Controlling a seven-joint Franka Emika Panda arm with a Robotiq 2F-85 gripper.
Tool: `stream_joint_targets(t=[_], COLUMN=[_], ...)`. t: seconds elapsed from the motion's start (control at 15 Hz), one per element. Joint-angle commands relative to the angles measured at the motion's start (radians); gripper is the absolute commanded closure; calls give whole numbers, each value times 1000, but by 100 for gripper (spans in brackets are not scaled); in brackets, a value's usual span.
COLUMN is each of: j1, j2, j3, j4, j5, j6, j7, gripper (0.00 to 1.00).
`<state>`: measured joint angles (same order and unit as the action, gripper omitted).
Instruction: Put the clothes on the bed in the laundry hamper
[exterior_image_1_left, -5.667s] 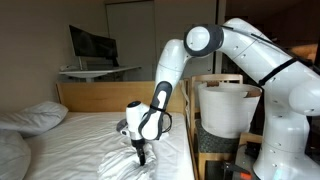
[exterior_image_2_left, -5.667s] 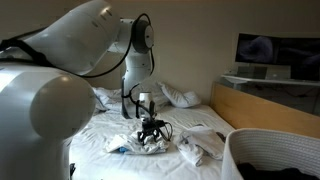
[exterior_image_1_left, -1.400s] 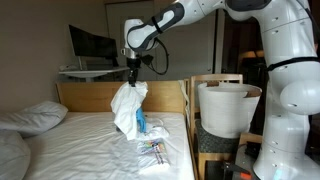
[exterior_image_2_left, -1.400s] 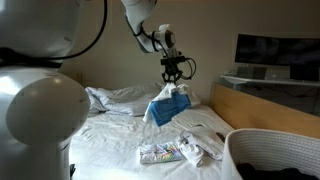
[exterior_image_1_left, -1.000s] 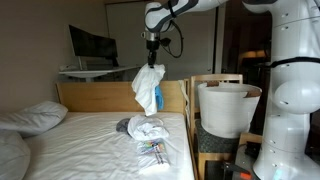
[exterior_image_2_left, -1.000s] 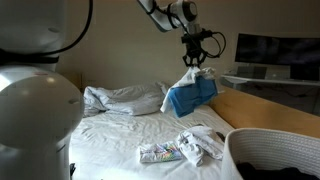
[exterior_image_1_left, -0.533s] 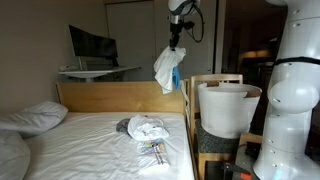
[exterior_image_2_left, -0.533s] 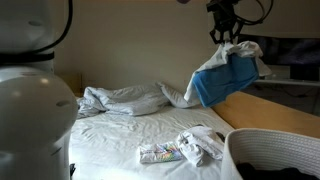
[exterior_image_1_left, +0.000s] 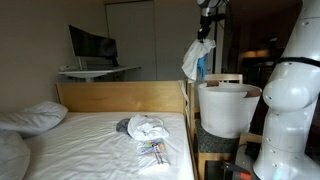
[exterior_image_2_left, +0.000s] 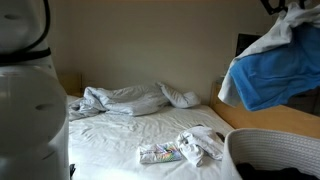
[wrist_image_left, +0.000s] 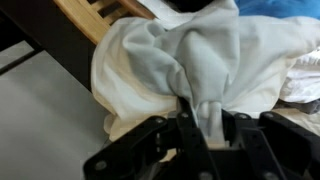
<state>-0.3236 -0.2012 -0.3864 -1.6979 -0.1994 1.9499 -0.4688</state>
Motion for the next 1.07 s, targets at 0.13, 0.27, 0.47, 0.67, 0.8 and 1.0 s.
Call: stream_joint_targets(t=[0.13, 0.27, 0.47, 0.67, 0.8, 1.0], j1=[-66, -88, -120, -141, -149, -168], j2=[-91, -114, -133, -158, -182, -225], j3=[-65, -79, -87, -59, -35, 16], j4=[-157, -231, -319, -430, -494, -582], j5=[-40, -50, -71, -124, -158, -216], j6=[-6, 7, 34, 95, 126, 157], j7=[79, 130, 226, 382, 480, 654], gripper=[92, 92, 92, 92, 92, 59])
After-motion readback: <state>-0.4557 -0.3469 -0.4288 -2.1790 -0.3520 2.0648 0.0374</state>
